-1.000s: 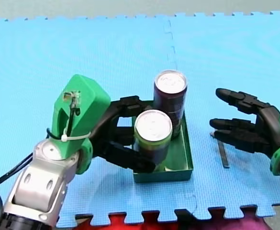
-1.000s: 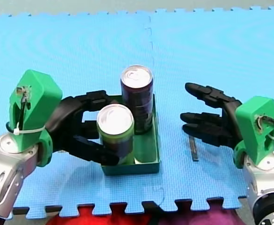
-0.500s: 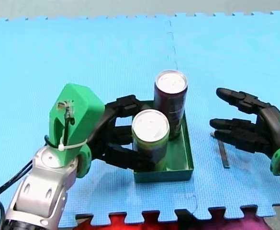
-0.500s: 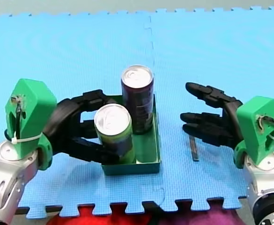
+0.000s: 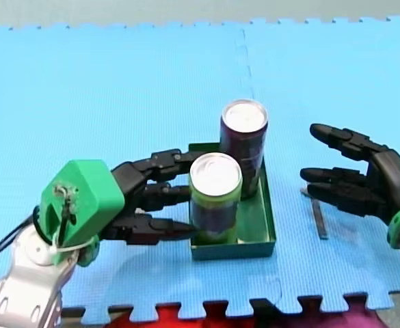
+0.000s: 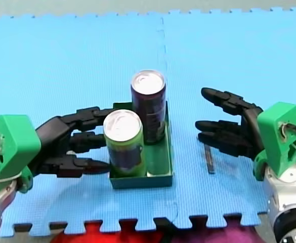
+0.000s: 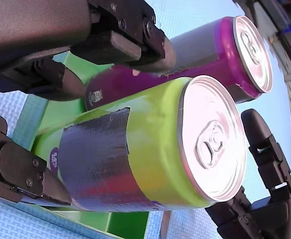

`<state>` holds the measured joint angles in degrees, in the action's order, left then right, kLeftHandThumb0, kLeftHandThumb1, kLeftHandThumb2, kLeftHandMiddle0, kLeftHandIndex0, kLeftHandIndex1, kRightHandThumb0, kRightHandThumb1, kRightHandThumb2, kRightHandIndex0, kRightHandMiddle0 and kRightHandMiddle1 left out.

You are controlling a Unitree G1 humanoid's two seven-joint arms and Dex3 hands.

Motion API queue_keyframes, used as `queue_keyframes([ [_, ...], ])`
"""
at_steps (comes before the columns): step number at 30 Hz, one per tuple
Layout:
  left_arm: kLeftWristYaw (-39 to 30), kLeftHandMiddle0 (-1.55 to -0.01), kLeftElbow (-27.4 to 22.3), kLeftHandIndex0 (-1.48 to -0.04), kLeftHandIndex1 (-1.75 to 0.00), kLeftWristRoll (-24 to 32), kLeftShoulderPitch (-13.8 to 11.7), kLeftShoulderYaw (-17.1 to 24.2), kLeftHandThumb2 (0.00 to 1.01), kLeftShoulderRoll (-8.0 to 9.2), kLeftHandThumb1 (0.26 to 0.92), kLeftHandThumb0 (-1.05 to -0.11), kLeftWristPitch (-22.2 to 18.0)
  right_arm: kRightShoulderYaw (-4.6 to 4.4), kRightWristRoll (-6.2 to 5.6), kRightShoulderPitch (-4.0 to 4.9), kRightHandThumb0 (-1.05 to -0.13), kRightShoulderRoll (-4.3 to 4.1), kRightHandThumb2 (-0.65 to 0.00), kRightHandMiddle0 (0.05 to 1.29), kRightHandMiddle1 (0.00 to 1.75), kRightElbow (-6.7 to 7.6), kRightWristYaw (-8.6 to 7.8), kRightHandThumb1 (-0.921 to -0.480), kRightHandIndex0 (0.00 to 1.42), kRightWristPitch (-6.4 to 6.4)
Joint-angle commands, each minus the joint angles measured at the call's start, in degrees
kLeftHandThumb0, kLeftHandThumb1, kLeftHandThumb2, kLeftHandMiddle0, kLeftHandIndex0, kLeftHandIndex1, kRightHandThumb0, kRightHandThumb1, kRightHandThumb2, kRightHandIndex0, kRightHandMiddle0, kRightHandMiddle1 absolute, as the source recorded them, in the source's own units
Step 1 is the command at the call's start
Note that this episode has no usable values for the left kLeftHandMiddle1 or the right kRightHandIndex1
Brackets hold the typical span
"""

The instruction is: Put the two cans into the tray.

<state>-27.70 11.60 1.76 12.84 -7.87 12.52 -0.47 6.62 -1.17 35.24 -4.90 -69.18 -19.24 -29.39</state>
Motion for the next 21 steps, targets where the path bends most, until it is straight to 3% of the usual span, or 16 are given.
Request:
queue_keyframes([
  [1, -0.6, -0.39, 0.7, -0.23, 0.0, 0.0, 0.3, 0.1, 0.01, 0.66, 0.81, -0.973, -1.1, 0.25, -0.3, 0.34, -0.632, -0.41, 0.0, 0.66, 0.0, -0.07, 0.0, -0.751, 1.0, 0.34],
  [13, -4.3, -0.22, 3.0, -0.14, 0.0, -0.8, 1.3, -0.5, 0.03, 3.03, 0.919, -1.048, -3.7, 0.4, -0.4, 0.65, -0.624, -0.28, 0.0, 0.66, 0.0, -0.28, -0.27, -0.748, 1.0, 0.6],
  [21, -7.9, -0.13, -1.4, -0.09, 0.0, -0.5, 2.5, -0.3, 0.03, 6.4, 0.915, -1.048, 2.7, 0.34, -0.33, 0.68, -0.627, -0.25, 0.0, 0.66, 0.0, -0.45, -0.39, -0.749, 1.0, 0.46],
])
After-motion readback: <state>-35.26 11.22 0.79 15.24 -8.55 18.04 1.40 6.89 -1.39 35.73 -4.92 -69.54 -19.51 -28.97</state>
